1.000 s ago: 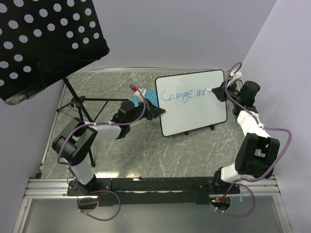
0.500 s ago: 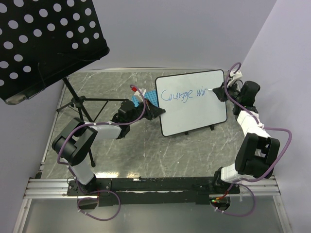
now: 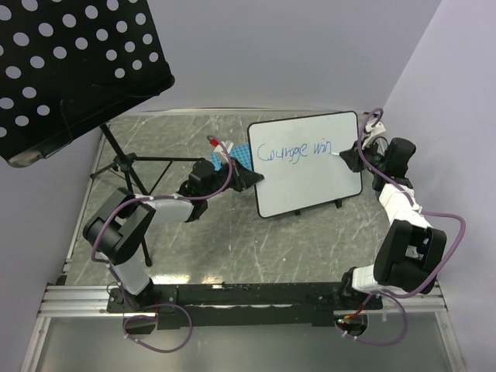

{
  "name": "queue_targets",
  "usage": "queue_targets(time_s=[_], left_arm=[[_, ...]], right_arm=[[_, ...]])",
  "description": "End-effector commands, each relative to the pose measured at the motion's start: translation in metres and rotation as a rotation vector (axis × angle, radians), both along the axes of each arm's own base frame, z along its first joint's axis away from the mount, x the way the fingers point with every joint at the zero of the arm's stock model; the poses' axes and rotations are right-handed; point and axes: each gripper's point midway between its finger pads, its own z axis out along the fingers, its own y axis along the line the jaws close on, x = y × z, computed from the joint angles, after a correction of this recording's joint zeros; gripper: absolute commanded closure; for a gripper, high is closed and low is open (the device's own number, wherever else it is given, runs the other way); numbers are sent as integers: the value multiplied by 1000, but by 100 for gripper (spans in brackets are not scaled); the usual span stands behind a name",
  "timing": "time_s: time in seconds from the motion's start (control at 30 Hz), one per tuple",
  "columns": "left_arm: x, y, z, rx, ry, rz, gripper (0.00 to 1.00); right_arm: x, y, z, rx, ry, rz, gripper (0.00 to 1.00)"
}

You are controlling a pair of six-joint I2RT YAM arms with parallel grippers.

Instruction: Write a sentence on the whiteboard

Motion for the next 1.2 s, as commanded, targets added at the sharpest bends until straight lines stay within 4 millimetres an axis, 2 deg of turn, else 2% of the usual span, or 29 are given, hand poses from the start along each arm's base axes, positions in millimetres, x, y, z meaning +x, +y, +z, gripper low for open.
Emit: queue_targets(time_s=[0.0, 0.27, 0.53, 0.67, 1.17], left_arm=[[-6, -3, 10, 14, -117, -44, 99], [-7, -4, 9, 17, -117, -48, 99], [-7, -4, 8, 16, -113, -48, 99], [-8, -4, 9, 15, -117, -51, 99], [-6, -6, 7, 15, -112, -55, 99]], right_arm=[[-9, 1, 6, -20, -27, 28, 100], [-8, -1, 14, -8, -36, 21, 100], [-5, -4, 55, 29, -118, 12, 100], [-2, -8, 61, 42, -134, -1, 100], [20, -23, 45, 74, -132, -61, 100]])
